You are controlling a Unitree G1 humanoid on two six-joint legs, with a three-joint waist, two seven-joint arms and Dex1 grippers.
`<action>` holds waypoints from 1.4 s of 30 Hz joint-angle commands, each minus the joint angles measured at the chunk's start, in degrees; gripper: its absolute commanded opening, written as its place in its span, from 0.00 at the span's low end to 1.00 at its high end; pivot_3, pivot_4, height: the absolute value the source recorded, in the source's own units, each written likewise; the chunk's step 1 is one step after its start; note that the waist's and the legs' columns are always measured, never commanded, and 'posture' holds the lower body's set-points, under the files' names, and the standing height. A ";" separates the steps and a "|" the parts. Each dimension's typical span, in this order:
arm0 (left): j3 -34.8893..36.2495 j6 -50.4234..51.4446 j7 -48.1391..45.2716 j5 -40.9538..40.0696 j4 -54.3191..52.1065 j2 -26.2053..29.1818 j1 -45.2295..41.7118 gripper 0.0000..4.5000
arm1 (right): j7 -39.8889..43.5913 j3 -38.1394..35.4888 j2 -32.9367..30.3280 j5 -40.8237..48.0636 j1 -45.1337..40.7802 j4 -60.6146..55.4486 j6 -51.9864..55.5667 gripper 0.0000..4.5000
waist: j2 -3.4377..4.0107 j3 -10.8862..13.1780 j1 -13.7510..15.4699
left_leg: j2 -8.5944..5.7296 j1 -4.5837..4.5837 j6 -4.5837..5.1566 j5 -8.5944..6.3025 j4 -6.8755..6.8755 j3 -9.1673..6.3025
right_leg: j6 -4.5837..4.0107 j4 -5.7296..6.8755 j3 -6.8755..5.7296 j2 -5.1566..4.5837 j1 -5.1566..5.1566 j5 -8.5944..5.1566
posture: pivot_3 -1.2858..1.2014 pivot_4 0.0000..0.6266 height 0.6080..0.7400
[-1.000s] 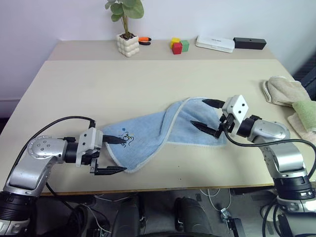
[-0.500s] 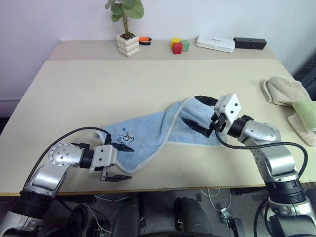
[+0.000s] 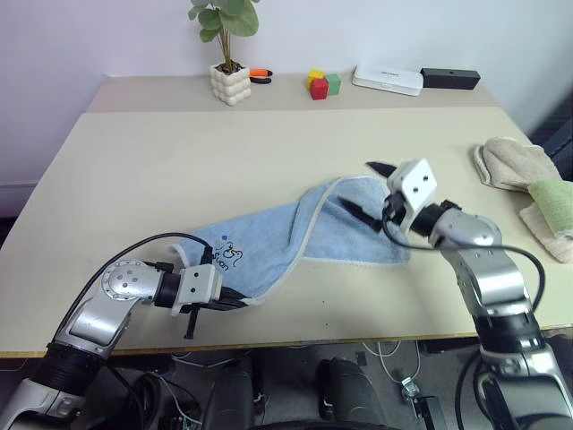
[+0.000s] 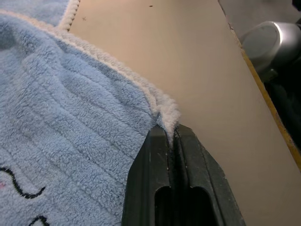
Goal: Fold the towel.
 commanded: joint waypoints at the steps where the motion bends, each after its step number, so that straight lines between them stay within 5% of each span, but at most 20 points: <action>1: 4.39 2.67 2.48 -3.19 0.83 -0.27 -0.53 0.01 | -7.68 -3.02 2.39 -2.67 -5.76 7.16 1.02 1.00 | 0.01 0.01 0.04 | 0.01 -0.02 -0.01 0.00 -0.02 -0.01 | 0.03 0.01 0.00 0.02 -0.02 0.01 | 0.52 0.24 0.96; 7: 12.21 8.46 7.93 -10.12 0.68 -3.00 -1.73 0.01 | -14.42 -2.38 5.81 -5.67 -17.09 26.52 6.36 1.00 | 0.03 0.03 -0.16 | 0.02 -0.11 -0.29 0.19 -0.02 0.09 | 0.14 0.13 0.02 0.04 -0.14 0.07 | 0.52 0.24 0.96; 23: 14.58 10.77 15.05 -9.83 -5.94 -3.90 3.15 0.01 | -13.22 -2.69 10.52 -7.49 -35.75 65.09 6.76 1.00 | 0.08 0.06 -0.34 | 0.04 -0.10 -0.37 0.23 -0.09 0.28 | 0.14 0.27 0.16 0.04 -0.31 0.06 | 0.52 0.24 0.96; 26: 14.61 11.18 15.48 -9.80 -6.76 -3.83 3.61 0.00 | -11.10 -3.06 10.62 -7.29 -36.25 66.91 8.92 0.82 | 0.07 0.05 -0.30 | 0.04 -0.06 -0.37 0.23 -0.08 0.28 | 0.14 0.33 0.18 0.04 -0.31 0.06 | 0.52 0.24 0.96; 33: 14.14 11.31 15.72 -9.22 -6.43 -3.97 2.75 0.00 | -9.06 -3.71 10.13 -7.10 -36.06 66.52 11.96 0.01 | 0.04 0.02 0.01 | 0.04 -0.06 -0.37 0.22 -0.06 0.27 | 0.13 0.35 0.18 0.04 -0.29 0.06 | 0.52 0.24 0.96; 42: 16.16 11.20 18.36 -8.40 -0.24 -4.53 -1.46 0.00 | -6.50 -0.86 7.56 -9.20 -32.11 56.09 7.85 0.01 | 0.04 0.02 0.21 | 0.02 -0.07 -0.37 0.22 -0.04 0.24 | 0.13 0.38 0.17 0.02 -0.29 0.06 | 0.52 0.24 0.96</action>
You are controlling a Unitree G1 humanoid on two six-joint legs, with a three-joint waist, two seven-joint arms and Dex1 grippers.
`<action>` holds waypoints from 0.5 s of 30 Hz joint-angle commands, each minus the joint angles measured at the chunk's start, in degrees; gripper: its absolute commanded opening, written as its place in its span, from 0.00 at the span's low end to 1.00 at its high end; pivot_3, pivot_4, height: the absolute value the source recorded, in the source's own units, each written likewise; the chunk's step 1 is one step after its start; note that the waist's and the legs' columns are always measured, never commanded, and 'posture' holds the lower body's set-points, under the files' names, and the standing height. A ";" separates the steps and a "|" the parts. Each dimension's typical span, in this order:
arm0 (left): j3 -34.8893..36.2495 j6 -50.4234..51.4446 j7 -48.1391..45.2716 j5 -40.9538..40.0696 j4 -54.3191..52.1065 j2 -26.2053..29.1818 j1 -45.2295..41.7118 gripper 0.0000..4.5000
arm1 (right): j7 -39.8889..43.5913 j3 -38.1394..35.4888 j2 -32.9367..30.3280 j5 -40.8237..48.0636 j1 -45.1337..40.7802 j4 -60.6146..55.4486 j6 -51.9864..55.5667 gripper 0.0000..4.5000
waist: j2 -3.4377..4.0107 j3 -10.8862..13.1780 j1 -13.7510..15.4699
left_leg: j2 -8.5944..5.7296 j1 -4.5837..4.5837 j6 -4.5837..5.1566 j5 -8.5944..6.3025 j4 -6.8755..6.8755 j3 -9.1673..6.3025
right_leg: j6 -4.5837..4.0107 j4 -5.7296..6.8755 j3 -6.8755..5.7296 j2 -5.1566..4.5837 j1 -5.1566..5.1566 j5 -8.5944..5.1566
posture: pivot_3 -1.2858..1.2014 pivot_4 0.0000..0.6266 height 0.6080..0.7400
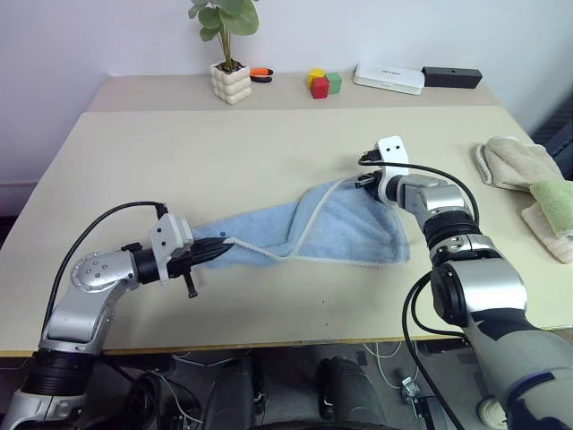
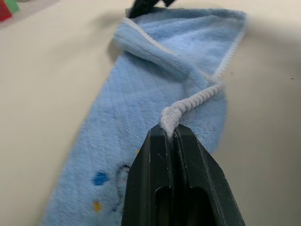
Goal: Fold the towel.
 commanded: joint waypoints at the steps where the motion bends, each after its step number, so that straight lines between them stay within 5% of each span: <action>1: 3.33 0.26 2.42 -0.13 2.94 0.04 -2.35 0.00 | 2.75 0.74 -3.12 -0.93 3.50 -7.95 -0.70 0.01 | 0.00 0.00 -0.01 | 0.00 -0.01 0.00 0.00 0.00 0.00 | 0.00 0.00 0.00 0.00 0.00 0.00 | 0.52 0.24 0.96; 10: 11.82 -4.14 9.34 0.87 19.50 0.70 -11.56 0.00 | 6.86 0.17 -9.35 -0.49 13.98 -31.53 0.23 0.01 | 0.05 0.07 -0.55 | 0.02 -0.03 -0.01 0.01 -0.04 0.08 | 0.03 0.13 0.00 0.00 -0.19 -0.02 | 0.52 0.24 0.96; 15: 9.68 -12.88 12.39 6.53 30.94 0.48 -19.92 0.00 | 6.40 -0.28 -8.81 0.20 12.02 -30.46 -2.53 0.01 | 0.01 0.07 -0.29 | 0.02 -0.03 -0.02 0.01 -0.03 0.12 | 0.03 0.13 0.00 0.00 -0.19 -0.03 | 0.52 0.24 0.96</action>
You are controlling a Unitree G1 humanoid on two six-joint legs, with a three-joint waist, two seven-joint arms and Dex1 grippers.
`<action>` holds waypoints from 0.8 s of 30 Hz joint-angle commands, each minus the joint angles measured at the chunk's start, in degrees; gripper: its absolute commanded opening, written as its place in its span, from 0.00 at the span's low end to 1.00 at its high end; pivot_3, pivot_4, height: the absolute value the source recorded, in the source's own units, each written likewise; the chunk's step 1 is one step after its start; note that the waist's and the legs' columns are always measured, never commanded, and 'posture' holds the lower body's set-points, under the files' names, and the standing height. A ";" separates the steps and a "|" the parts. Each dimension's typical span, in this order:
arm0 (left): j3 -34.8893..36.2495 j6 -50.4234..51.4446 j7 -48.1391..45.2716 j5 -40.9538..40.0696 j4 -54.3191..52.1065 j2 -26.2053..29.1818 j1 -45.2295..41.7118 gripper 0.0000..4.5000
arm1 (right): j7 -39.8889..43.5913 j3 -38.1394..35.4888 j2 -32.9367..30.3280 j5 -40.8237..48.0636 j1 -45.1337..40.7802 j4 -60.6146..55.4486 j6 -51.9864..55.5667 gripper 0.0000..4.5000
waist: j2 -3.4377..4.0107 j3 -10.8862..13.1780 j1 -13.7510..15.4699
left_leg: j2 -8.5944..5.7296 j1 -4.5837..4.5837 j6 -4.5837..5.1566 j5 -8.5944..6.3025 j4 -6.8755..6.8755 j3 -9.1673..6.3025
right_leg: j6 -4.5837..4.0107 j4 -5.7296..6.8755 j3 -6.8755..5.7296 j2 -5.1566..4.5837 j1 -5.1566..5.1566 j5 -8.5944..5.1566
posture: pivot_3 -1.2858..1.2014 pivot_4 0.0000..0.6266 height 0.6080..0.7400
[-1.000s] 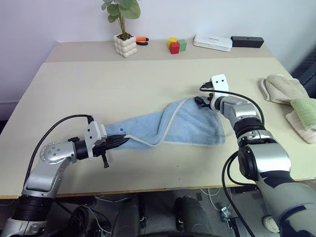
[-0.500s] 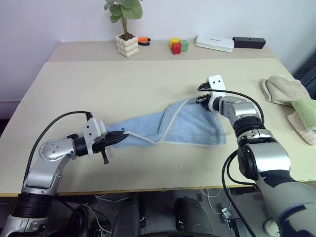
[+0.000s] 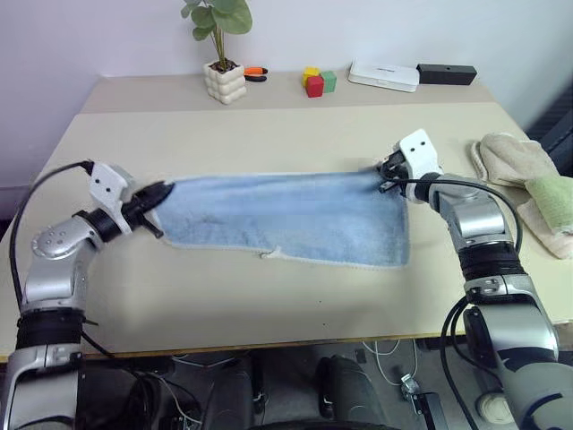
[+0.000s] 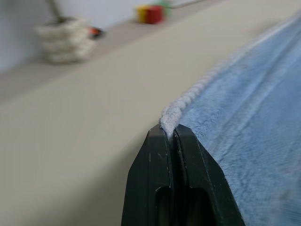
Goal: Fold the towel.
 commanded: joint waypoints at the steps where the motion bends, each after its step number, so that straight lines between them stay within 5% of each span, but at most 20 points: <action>1: -0.93 -6.83 2.81 4.67 7.84 -0.03 -7.10 0.00 | -2.25 -1.33 0.61 -0.19 -4.32 3.87 -3.84 0.01 | -0.02 0.02 0.28 | 0.00 0.00 0.00 0.00 0.01 0.01 | 0.00 0.00 0.00 0.00 0.00 0.00 | 0.52 0.24 0.96; 7: -5.93 -17.21 10.53 14.40 33.98 -1.50 -29.86 0.00 | -10.52 -0.83 5.73 -3.06 -19.65 24.65 -17.87 0.01 | -0.10 0.09 0.14 | -0.03 -0.03 -0.03 0.04 0.04 0.04 | 0.01 0.04 -0.01 0.01 -0.01 0.01 | 0.52 0.24 0.96; 12: -6.35 -21.78 19.04 18.72 46.39 2.04 -47.81 0.00 | -19.45 -5.36 3.99 -1.60 -31.44 34.34 -28.09 0.01 | -0.25 0.34 -0.09 | -0.02 -0.33 -0.06 0.06 -0.05 0.19 | 0.09 0.05 -0.03 0.00 -0.29 -0.04 | 0.52 0.24 0.96; 18: -5.95 -28.34 11.69 18.20 48.81 5.36 -47.61 0.00 | -11.63 -10.04 3.14 4.35 -29.09 30.20 -32.46 0.01 | -0.22 0.32 -0.36 | -0.01 -0.37 -0.04 0.05 -0.25 0.57 | 0.16 0.00 -0.05 -0.10 -0.52 -0.07 | 0.52 0.24 0.96; 24: -1.88 -33.41 -12.93 8.89 44.27 4.79 -34.77 0.00 | 1.32 -5.57 3.12 6.86 -6.22 3.61 -25.20 0.01 | -0.24 0.32 -1.01 | 0.02 0.04 -0.01 0.02 -0.05 0.59 | 0.15 0.05 -0.05 -0.17 -0.14 -0.08 | 0.52 0.24 0.96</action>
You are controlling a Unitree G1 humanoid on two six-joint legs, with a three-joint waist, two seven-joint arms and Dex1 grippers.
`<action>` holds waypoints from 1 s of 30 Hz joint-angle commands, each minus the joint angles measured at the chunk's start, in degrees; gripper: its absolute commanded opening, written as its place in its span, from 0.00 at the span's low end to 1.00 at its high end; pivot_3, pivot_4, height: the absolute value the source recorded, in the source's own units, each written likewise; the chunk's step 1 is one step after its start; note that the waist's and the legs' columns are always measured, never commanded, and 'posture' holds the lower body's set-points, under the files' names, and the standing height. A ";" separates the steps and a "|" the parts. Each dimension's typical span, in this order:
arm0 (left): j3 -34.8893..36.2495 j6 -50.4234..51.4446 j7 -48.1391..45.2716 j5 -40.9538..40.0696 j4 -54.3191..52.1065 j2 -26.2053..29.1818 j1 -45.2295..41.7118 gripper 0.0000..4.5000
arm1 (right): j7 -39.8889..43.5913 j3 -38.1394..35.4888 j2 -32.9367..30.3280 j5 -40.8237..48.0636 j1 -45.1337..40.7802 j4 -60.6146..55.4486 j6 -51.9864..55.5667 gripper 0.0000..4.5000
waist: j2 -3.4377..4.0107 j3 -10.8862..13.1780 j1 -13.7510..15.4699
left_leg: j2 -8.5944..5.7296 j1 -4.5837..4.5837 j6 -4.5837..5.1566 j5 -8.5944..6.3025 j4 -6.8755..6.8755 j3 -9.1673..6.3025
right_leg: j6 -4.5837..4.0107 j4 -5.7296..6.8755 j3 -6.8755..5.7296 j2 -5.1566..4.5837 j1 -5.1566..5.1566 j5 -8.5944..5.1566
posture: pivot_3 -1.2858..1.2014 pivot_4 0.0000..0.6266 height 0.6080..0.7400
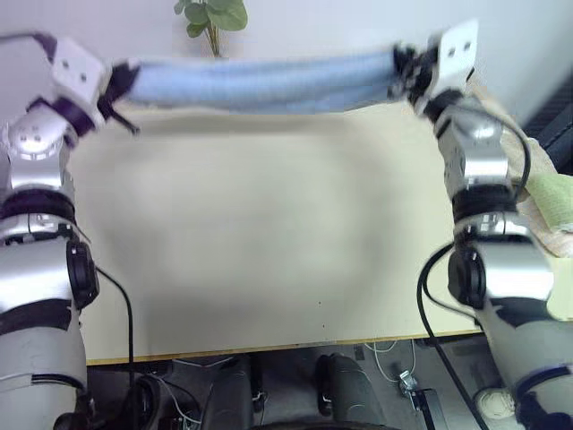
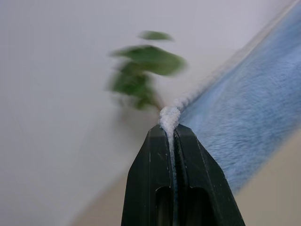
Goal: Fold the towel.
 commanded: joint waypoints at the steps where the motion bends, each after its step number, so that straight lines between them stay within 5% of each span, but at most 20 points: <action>1: 2.59 -3.15 -10.22 -4.96 -4.14 0.46 4.74 0.00 | 5.03 1.02 -1.36 2.71 8.81 -15.10 5.02 0.01 | 0.01 0.01 -0.06 | 0.00 -0.03 0.00 0.00 0.03 -0.01 | 0.00 0.03 0.00 0.00 -0.02 0.00 | 0.52 0.24 0.96; 9: 4.54 -4.66 -24.72 -12.61 -14.05 -0.35 21.18 0.00 | 15.18 2.55 -9.42 3.77 27.36 -35.40 12.04 0.01 | 0.03 0.03 -0.19 | 0.02 -0.04 0.03 -0.02 0.06 -0.04 | -0.02 0.08 0.01 -0.02 -0.07 0.00 | 0.52 0.24 0.96; 18: 4.44 -4.05 -23.05 -12.54 -19.18 -2.02 26.31 0.00 | 19.06 7.74 -14.11 -1.88 35.62 -35.51 8.13 0.01 | 0.00 0.01 0.28 | 0.01 0.02 0.12 -0.08 0.14 -0.16 | -0.08 0.09 -0.02 -0.04 0.04 0.04 | 0.52 0.24 0.96; 21: 4.25 -3.69 -22.31 -12.47 -21.47 -2.34 27.80 0.00 | 21.17 6.31 -13.15 2.29 35.64 -36.39 10.79 0.22 | 0.00 0.02 0.16 | 0.00 0.03 0.10 -0.07 0.14 -0.14 | -0.07 0.08 -0.02 -0.05 0.05 0.04 | 0.52 0.24 0.96; 28: 4.43 -0.81 -23.11 -13.20 -24.27 -1.24 28.44 0.00 | 24.59 6.37 -16.77 2.46 35.32 -36.99 13.14 0.99 | -0.02 0.01 0.30 | 0.01 0.03 0.10 -0.07 0.17 -0.15 | -0.07 0.09 -0.03 -0.05 0.06 0.04 | 0.52 0.24 0.96; 30: 4.32 -0.53 -22.93 -13.40 -25.89 -1.50 28.89 0.00 | 24.70 6.54 -17.33 1.97 34.55 -37.25 13.05 0.99 | -0.03 0.01 0.30 | 0.01 0.03 0.11 -0.08 0.17 -0.16 | -0.07 0.09 -0.03 -0.05 0.06 0.04 | 0.52 0.24 0.96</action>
